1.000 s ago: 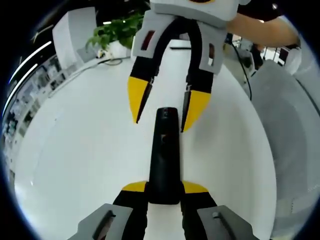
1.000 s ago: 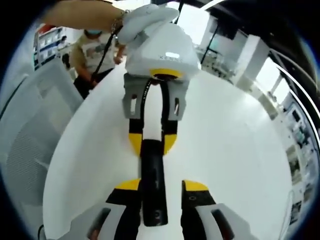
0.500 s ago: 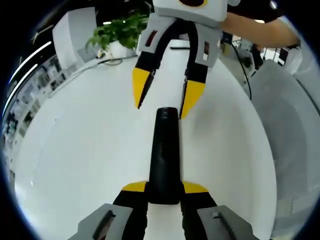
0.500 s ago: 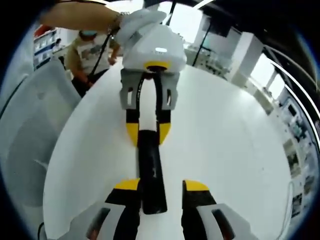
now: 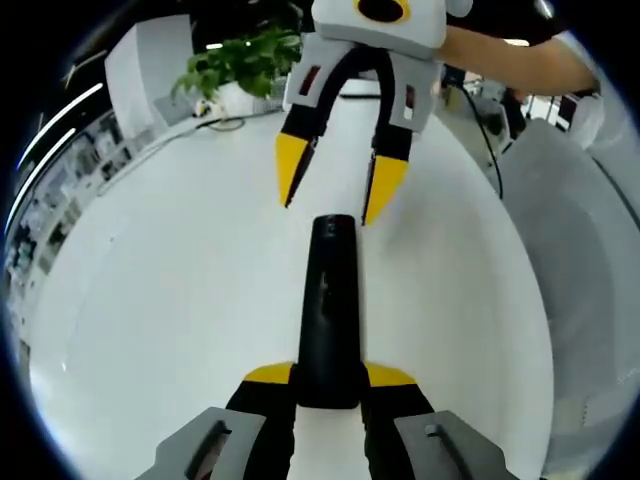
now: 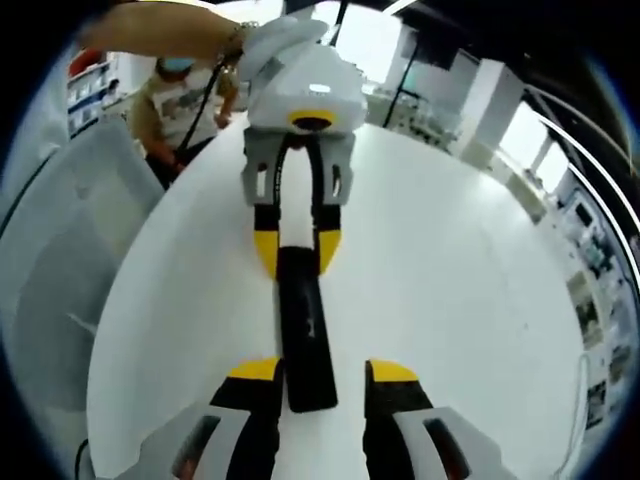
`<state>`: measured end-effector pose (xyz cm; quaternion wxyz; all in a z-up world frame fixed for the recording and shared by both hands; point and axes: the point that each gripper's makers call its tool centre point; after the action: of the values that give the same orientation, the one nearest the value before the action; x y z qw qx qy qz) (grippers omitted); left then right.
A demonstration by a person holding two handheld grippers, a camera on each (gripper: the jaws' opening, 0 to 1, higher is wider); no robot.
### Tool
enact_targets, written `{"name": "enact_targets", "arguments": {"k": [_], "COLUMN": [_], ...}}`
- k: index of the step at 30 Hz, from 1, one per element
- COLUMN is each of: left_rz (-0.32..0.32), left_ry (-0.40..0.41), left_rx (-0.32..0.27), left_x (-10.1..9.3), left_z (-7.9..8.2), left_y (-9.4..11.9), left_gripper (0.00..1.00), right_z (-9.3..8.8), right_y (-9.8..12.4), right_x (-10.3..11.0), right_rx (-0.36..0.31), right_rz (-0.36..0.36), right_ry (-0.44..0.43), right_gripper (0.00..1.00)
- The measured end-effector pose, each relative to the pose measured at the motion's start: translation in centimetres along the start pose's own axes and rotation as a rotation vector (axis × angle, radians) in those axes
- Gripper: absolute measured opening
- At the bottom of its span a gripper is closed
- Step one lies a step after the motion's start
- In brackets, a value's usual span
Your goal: Press the specified remote control buttons in sequence, fully releasing each button before pressing the next.
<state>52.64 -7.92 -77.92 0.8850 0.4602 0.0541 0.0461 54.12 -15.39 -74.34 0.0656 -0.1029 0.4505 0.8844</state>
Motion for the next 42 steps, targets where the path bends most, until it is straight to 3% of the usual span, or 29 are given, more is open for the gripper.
{"name": "enact_targets", "arguments": {"k": [20,42], "left_rz": [-0.007,-0.008], "left_ry": [-0.005,-0.005], "left_rx": [0.002,0.001], "left_x": [-0.1,0.0], "left_z": [0.1,0.1], "left_y": [0.0,0.0], "left_gripper": [0.24,0.24], "right_z": [-2.0,-3.0], "right_y": [-0.4,-1.9], "right_x": [0.6,0.8], "right_rx": [0.033,0.050], "right_rz": [0.039,0.088], "right_ry": [0.001,-0.008], "right_gripper": [0.28,0.25]}}
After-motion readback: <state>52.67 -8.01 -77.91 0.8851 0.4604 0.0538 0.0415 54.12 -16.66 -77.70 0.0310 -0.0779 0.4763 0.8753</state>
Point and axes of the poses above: the point that each gripper's makers call its tool centre point, and the gripper's own axes: y roughly backward along the fingers, x roughly to its left, z roughly out of its top, and after that the axes turned 5 degrees about -z, right-handed
